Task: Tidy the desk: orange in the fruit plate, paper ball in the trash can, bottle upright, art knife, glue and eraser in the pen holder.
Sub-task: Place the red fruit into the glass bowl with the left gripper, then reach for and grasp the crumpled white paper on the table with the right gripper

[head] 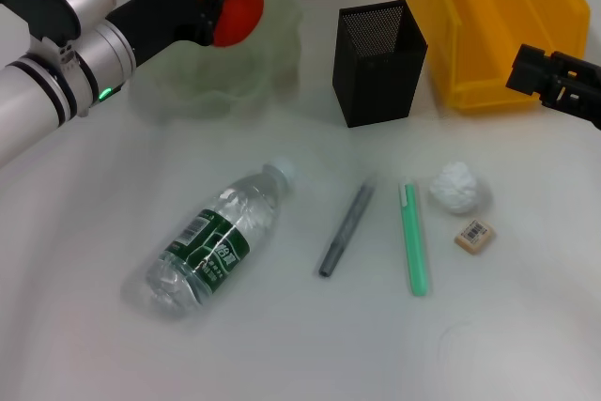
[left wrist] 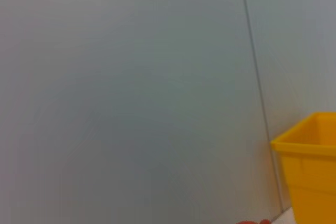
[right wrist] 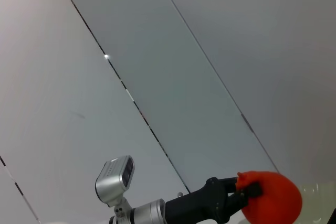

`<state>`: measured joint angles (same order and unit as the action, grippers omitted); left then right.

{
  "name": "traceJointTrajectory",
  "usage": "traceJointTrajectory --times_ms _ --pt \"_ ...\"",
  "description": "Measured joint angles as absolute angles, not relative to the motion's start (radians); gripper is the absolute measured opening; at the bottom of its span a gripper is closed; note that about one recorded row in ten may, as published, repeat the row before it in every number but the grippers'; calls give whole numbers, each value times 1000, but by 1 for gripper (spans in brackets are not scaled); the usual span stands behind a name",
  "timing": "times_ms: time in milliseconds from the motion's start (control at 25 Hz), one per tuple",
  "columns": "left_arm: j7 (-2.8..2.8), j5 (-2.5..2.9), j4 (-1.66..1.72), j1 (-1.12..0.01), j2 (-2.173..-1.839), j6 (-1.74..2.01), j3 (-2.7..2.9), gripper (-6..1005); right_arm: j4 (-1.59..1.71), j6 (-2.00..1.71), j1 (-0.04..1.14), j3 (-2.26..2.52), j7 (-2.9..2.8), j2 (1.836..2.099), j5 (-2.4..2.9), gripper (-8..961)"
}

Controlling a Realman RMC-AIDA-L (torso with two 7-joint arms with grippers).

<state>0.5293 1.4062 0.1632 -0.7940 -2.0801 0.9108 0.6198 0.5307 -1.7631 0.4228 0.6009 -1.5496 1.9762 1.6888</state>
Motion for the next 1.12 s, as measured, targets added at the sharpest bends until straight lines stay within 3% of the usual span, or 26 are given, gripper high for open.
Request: traceJointTrajectory --times_ms 80,440,720,840,1000,1120 --pt "511 1386 155 -793 -2080 911 620 70 531 -1764 428 601 -1551 1976 1689 727" --pt "449 1374 115 -799 -2080 920 621 400 604 -1829 456 605 -1572 1970 1684 728" --pt "447 1350 111 -790 -2080 973 612 703 819 -1887 471 626 -1706 1985 1696 728" --pt "447 1320 113 -782 -2080 1004 610 715 1016 -1900 466 666 -1836 2013 1728 728" --pt "447 1295 111 -777 -2080 1024 609 732 1306 -1861 468 721 -2044 2074 1908 728" --pt "447 1252 106 -774 -2080 1071 606 736 1415 -1826 479 814 -2221 2082 2044 728"
